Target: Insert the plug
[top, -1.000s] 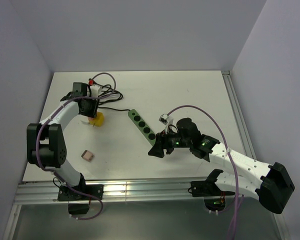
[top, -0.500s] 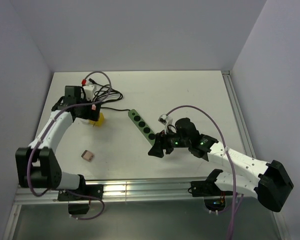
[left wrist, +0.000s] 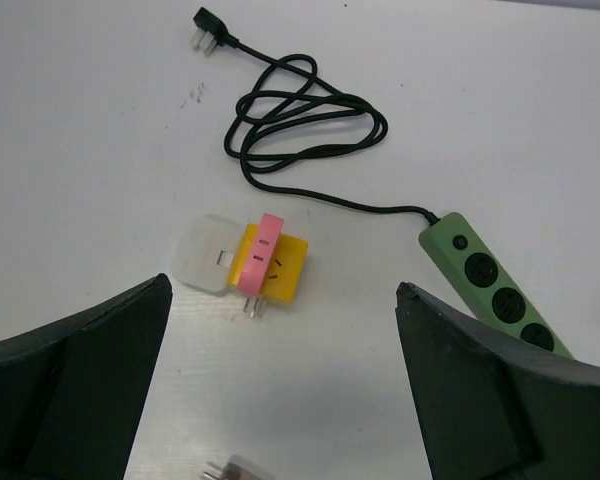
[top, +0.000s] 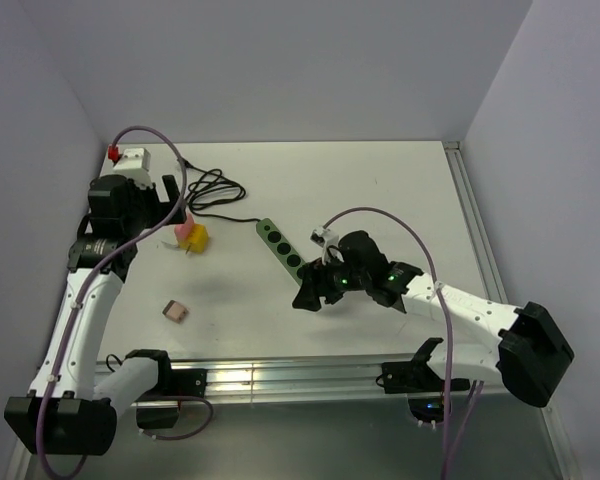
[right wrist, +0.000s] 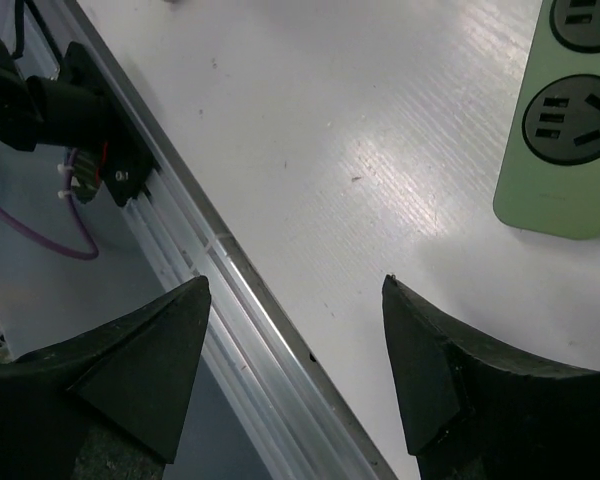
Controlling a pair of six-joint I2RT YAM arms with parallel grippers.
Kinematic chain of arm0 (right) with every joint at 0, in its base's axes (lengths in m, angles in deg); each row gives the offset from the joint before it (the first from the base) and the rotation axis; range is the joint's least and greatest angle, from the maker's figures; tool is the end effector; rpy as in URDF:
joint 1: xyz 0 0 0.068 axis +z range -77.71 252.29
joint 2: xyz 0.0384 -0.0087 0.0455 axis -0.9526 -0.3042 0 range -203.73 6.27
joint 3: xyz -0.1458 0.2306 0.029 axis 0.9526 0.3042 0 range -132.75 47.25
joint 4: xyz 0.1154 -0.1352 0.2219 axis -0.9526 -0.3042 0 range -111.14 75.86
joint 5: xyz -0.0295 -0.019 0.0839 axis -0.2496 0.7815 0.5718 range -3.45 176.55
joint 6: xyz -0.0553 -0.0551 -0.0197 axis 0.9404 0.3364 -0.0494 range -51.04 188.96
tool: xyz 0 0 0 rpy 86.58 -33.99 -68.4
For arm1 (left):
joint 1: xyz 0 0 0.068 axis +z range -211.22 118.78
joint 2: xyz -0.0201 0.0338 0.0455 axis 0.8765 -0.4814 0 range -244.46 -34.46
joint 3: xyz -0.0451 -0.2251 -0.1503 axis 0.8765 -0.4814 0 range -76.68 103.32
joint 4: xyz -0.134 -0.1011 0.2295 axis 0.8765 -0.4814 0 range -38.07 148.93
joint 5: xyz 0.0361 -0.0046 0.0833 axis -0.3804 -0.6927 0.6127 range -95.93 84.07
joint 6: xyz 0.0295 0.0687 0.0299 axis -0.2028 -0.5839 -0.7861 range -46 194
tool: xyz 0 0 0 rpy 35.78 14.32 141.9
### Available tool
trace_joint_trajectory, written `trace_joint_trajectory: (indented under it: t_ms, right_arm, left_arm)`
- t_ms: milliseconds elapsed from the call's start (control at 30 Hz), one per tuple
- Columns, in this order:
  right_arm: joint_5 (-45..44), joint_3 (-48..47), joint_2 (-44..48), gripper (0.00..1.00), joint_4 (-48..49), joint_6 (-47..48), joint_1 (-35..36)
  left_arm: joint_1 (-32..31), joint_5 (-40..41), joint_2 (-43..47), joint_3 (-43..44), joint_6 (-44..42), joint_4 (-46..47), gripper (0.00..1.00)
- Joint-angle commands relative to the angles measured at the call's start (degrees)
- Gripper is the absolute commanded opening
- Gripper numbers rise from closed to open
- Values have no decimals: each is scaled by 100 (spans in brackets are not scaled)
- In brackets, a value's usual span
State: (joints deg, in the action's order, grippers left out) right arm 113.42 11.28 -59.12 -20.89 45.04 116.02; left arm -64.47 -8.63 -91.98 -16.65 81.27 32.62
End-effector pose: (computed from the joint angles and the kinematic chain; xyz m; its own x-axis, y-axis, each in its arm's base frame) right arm 0.1828 0.2186 0.1947 -0.7468 -0.2138 -0.6298 -0.6318 0.5240 0.5712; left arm 0.2744 -0.0188 0.3514 -0.4121 -0.1032 -0.9053 0.0479 0.9897 -0.1346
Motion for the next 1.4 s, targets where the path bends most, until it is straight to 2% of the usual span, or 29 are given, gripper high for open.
trace_joint_trajectory:
  t_ms: [0,200,333,433,533,733,767,867,900,933,1100,1367]
  right_arm:
    - [-165,-428,-167,77,-81,54,-22]
    - [-103,-789,-562,80,-90,-34,22]
    - [-471,-1157,-914,88,93,-60,294]
    - [-683,-1569,-1353,90,243,-16,601]
    - [-1051,-2140,-1959,90,331,89,1014]
    - [-1369,-3501,-3391,89,551,352,1823]
    - [-1378,-3662,-3767,89,586,423,1911]
    - [-1404,-4294,-4288,88,648,713,2262]
    - [-1422,-4435,-4594,87,657,792,2342]
    - [-1439,-4663,-4719,87,648,975,2482]
    - [-1448,-4832,-5194,87,1183,1249,2632]
    - [-1500,-5368,-5897,86,1351,1654,2632]
  left_arm:
    - [-18,244,398,0,942,2,100]
    - [-18,534,1048,-220,1725,-15,99]
    - [-18,-105,1365,-71,1691,2,99]
    - [-18,-519,1524,105,1594,-50,100]
    - [-18,-592,1629,193,1594,-146,100]
    - [-18,496,1770,228,1971,-550,99]
    - [-18,1081,1762,255,2215,-629,99]
    - [-53,2069,1630,412,2874,-1139,100]
    - [-71,2672,1577,465,3042,-1331,99]
    - [-71,2852,1533,553,3174,-1499,100]
    - [-80,3021,1550,492,3509,-1878,99]
    - [-203,2986,1744,439,3676,-1957,99]
